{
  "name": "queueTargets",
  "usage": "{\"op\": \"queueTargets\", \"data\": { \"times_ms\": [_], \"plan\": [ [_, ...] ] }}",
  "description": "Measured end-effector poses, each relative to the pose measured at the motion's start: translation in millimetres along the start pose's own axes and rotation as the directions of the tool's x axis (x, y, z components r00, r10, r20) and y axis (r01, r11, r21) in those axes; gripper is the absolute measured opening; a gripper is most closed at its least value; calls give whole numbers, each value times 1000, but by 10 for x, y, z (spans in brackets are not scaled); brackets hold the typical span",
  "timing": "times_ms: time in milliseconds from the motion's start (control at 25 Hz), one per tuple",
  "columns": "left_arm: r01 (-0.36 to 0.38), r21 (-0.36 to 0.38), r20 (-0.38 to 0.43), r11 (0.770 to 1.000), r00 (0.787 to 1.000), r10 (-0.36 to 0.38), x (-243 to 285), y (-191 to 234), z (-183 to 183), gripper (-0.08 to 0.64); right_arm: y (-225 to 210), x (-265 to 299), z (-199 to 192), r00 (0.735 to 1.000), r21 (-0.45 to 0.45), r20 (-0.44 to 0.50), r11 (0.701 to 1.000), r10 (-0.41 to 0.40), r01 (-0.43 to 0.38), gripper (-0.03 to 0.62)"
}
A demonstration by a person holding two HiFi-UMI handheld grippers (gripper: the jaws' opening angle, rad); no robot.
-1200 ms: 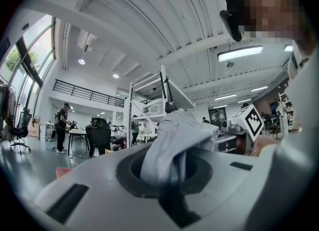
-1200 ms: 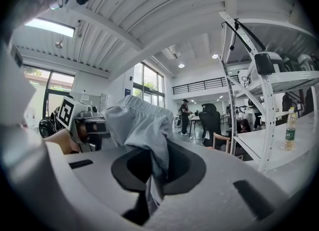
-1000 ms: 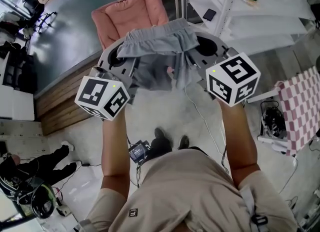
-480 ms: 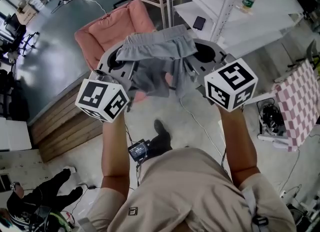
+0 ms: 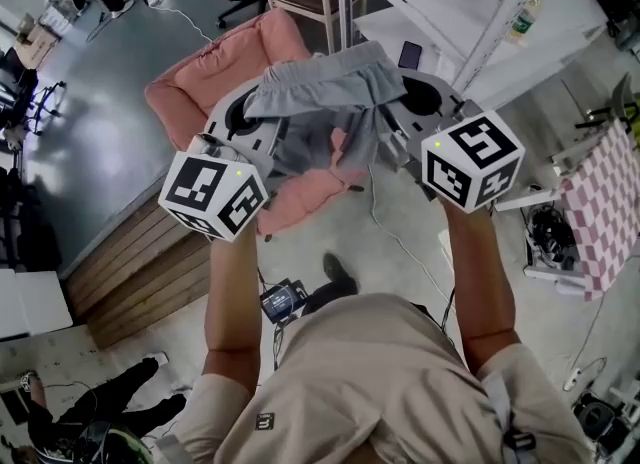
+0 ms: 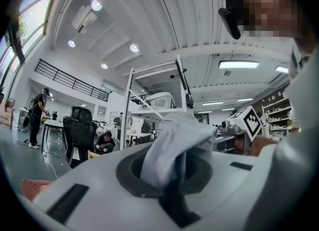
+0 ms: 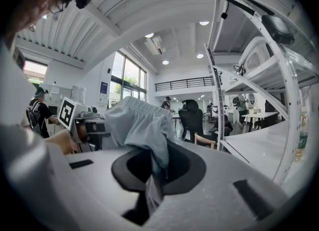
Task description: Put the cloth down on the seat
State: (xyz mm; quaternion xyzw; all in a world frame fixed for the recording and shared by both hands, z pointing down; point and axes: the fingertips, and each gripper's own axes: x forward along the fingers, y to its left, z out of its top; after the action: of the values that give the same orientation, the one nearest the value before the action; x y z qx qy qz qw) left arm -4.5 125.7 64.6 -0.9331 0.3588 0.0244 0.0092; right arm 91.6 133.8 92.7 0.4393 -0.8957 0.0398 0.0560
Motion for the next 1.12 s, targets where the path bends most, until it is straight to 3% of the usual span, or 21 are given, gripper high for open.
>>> {"op": "queueTargets", "data": {
  "times_ms": [360, 840, 1120],
  "plan": [
    [18, 5, 9, 1000, 1000, -18, 90, 608, 71, 32, -95, 630, 197, 1000, -39, 0, 999, -14, 14, 14],
    [-59, 17, -1, 998, 998, 59, 267, 862, -182, 32, -332, 984, -15, 998, -47, 14, 997, 58, -58, 14],
    [-123, -12, -42, 992, 992, 122, 448, 1682, -239, 32, -476, 1827, 85, 992, -28, -14, 992, 124, -124, 14]
  ]
}}
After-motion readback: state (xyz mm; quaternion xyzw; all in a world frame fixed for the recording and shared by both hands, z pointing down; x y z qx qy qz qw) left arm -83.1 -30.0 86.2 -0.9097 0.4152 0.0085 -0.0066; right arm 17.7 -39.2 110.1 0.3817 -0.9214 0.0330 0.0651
